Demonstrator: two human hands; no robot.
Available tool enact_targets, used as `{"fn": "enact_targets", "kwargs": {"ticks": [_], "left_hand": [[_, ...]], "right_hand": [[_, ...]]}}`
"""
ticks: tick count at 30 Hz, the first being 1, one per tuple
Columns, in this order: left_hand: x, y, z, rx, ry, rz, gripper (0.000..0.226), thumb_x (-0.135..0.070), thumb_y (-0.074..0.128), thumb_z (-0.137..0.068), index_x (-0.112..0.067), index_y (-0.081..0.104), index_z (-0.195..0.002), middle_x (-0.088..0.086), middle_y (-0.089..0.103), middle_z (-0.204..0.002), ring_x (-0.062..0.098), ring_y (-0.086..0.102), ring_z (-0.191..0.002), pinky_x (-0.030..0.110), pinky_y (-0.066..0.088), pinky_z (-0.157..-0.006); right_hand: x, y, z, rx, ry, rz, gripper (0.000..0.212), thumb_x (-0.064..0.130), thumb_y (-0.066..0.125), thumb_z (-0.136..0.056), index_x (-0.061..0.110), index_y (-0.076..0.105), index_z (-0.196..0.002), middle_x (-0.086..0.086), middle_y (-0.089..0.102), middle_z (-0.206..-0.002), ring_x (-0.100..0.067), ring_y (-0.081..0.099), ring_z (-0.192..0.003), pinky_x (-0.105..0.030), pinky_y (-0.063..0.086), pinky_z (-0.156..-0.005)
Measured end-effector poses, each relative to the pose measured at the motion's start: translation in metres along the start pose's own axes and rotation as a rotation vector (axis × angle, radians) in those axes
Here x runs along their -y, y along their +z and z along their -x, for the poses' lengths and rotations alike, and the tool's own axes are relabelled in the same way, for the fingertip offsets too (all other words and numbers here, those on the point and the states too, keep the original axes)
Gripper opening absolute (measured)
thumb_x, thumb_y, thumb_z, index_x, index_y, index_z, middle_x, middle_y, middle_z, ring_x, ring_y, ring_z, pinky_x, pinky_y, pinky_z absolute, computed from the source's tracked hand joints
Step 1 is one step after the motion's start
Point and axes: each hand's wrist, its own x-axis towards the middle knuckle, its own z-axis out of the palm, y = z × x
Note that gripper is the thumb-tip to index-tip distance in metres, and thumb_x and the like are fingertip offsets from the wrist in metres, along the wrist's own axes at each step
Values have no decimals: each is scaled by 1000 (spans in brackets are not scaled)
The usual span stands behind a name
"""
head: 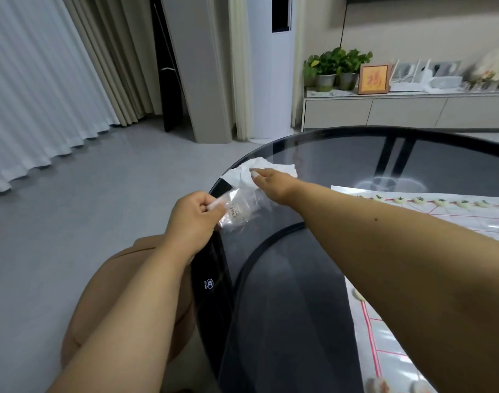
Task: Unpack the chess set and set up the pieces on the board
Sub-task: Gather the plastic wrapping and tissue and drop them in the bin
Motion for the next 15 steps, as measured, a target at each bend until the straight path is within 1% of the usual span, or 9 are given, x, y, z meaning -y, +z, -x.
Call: {"fn": "enact_targets", "kwargs": {"ticks": [2, 3, 4, 5, 7, 8, 10, 13, 15], "left_hand": [[3, -4, 1, -25, -35, 75, 7, -13, 70, -84, -17, 65, -87, -5, 66, -63, 10, 61, -52, 23, 51, -55], [4, -6, 2, -24, -48, 116, 16, -10, 69, -84, -23, 65, -93, -1, 69, -69, 16, 67, -60, 29, 56, -61], [6, -8, 2, -16, -53, 151, 25, -7, 68, -84, -29, 64, -98, 1, 69, -71, 20, 69, -64, 32, 58, -62], [7, -10, 3, -11, -54, 174, 31, -4, 67, -85, -31, 63, -101, 1, 68, -69, 19, 68, -64, 32, 59, -61], [9, -13, 5, -12, -63, 203, 34, 0, 60, -88, -31, 64, -100, 0, 65, -69, 19, 66, -65, 29, 58, -56], [11, -14, 6, -12, -77, 218, 34, 2, 56, -90, -30, 65, -99, 1, 63, -72, 19, 65, -66, 28, 58, -55], [12, -17, 9, -4, -111, 225, 33, 3, 51, -92, -25, 65, -103, -2, 59, -78, 15, 63, -65, 24, 56, -53], [12, -21, 12, 5, -180, 240, 35, 6, 46, -93, -18, 64, -111, -4, 55, -82, 12, 60, -63, 25, 59, -56], [11, -22, 14, 1, -214, 250, 35, 7, 45, -92, -15, 63, -113, 1, 59, -92, 16, 62, -68, 27, 59, -60]], "right_hand": [[-1, 4, -9, 0, 81, 107, 50, 40, 18, -101, 27, 17, -150, -4, 19, -157, -31, 20, -142, -44, 16, -116], [-1, 5, -10, -29, 103, 181, 49, 36, 21, -101, 26, 19, -150, -7, 23, -155, -32, 24, -140, -46, 20, -114], [-1, 5, -8, -73, 118, 246, 47, 31, 23, -102, 24, 22, -148, -8, 27, -153, -33, 28, -137, -47, 24, -112], [-2, 6, -6, -111, 110, 319, 44, 28, 26, -102, 22, 28, -145, -9, 35, -148, -33, 33, -134, -47, 28, -110], [-6, 8, 1, -157, 109, 350, 39, 30, 39, -99, 17, 46, -135, -9, 52, -133, -31, 42, -126, -41, 38, -104], [-9, 10, 3, -174, 120, 314, 37, 31, 48, -95, 14, 52, -127, -9, 57, -126, -30, 47, -121, -39, 42, -99], [-10, 9, 11, -224, 153, 189, 39, 34, 62, -88, 10, 56, -118, -9, 61, -117, -28, 55, -111, -35, 47, -91], [-10, 5, 21, -255, 213, 17, 38, 36, 65, -85, 5, 62, -108, -10, 64, -108, -27, 60, -101, -33, 50, -88], [-9, 3, 30, -316, 203, -205, 22, 27, 69, -83, 7, 64, -88, -9, 65, -87, -23, 60, -81, -31, 51, -76]]}}
